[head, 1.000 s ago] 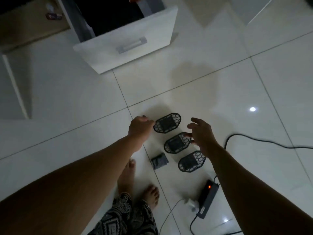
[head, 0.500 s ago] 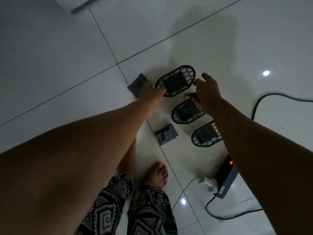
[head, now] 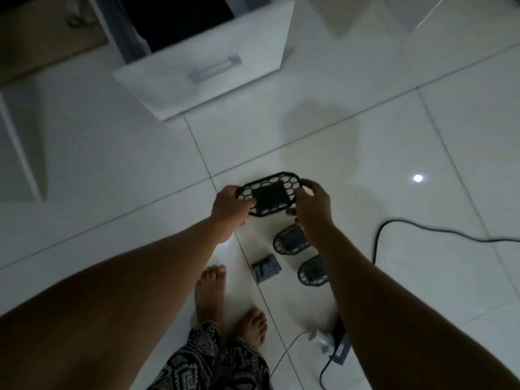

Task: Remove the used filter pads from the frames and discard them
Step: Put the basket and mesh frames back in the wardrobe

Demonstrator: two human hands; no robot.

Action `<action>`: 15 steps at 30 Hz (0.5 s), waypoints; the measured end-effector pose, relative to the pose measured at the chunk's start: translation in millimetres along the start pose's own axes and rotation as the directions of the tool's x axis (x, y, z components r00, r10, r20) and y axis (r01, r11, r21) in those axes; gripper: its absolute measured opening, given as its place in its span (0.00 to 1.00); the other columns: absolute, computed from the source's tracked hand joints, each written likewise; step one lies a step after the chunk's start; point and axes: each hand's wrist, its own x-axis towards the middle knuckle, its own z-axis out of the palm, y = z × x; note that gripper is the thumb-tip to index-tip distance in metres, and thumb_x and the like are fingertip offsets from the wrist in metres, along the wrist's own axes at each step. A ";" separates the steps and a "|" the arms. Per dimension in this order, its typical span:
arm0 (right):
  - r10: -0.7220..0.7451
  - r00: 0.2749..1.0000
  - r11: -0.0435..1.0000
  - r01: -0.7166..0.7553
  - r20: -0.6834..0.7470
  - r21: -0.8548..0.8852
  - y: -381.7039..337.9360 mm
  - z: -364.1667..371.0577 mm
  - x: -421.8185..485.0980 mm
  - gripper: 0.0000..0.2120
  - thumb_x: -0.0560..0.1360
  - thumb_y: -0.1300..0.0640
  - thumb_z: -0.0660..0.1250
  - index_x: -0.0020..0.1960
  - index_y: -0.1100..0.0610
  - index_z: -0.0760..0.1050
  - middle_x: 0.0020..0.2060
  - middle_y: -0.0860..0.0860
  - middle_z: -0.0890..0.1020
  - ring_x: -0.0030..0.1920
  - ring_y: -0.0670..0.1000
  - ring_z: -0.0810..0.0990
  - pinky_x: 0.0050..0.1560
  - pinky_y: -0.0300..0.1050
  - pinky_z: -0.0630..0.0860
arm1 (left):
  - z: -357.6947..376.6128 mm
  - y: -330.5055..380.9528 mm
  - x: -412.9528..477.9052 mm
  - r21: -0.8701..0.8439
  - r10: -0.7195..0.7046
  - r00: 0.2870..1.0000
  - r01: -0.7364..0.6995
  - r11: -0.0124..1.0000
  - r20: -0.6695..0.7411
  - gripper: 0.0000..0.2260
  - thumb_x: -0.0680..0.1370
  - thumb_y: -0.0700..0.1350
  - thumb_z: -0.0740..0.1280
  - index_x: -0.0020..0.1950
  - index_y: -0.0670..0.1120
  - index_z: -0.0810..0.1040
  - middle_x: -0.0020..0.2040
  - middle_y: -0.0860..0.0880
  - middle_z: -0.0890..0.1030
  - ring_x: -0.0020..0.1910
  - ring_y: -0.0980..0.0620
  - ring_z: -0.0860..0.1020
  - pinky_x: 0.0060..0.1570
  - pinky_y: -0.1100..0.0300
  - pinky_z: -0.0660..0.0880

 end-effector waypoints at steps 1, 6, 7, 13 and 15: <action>-0.013 1.000 1.000 0.013 -0.009 0.015 -22.9 -2.0 -20.6 0.14 0.80 0.58 0.62 0.65 0.53 0.74 0.36 0.53 0.81 0.29 0.50 0.79 0.21 0.36 0.68 | -13.7 19.3 -20.7 0.001 0.011 1.000 -0.011 1.000 -0.013 0.16 0.74 0.40 0.72 0.59 0.49 0.74 0.44 0.44 0.81 0.38 0.47 0.81 0.39 0.51 0.81; -0.094 0.995 0.987 0.093 0.008 0.130 -151.8 -23.0 -151.1 0.14 0.79 0.59 0.62 0.63 0.52 0.75 0.38 0.56 0.82 0.30 0.51 0.77 0.23 0.37 0.68 | -92.0 128.7 -146.7 0.037 0.166 0.985 -0.164 0.986 -0.043 0.17 0.72 0.40 0.74 0.57 0.50 0.74 0.51 0.43 0.82 0.45 0.46 0.82 0.37 0.56 0.78; -0.106 0.994 0.982 0.101 0.021 0.161 -175.9 -29.2 -177.7 0.13 0.79 0.59 0.62 0.63 0.52 0.75 0.37 0.56 0.82 0.30 0.51 0.76 0.24 0.38 0.67 | -106.6 149.8 -174.0 0.033 0.190 0.980 -0.188 0.982 -0.055 0.18 0.72 0.41 0.75 0.58 0.50 0.74 0.51 0.43 0.83 0.45 0.46 0.83 0.38 0.56 0.79; -0.294 0.956 0.926 0.282 0.014 0.250 -323.1 -68.7 -343.9 0.14 0.73 0.59 0.62 0.56 0.56 0.82 0.39 0.50 0.80 0.37 0.48 0.75 0.36 0.41 0.70 | -197.0 276.5 -360.8 -0.053 0.414 0.907 -0.419 0.907 -0.084 0.19 0.69 0.39 0.79 0.56 0.48 0.77 0.50 0.49 0.82 0.50 0.49 0.81 0.46 0.59 0.79; -0.377 0.926 0.893 0.363 0.002 0.267 -369.6 -80.5 -403.9 0.10 0.73 0.62 0.60 0.43 0.57 0.81 0.34 0.48 0.78 0.35 0.48 0.73 0.37 0.41 0.70 | -224.7 311.5 -417.3 -0.123 0.497 0.863 -0.504 0.855 -0.086 0.24 0.66 0.32 0.79 0.58 0.46 0.77 0.54 0.49 0.82 0.51 0.52 0.80 0.47 0.65 0.79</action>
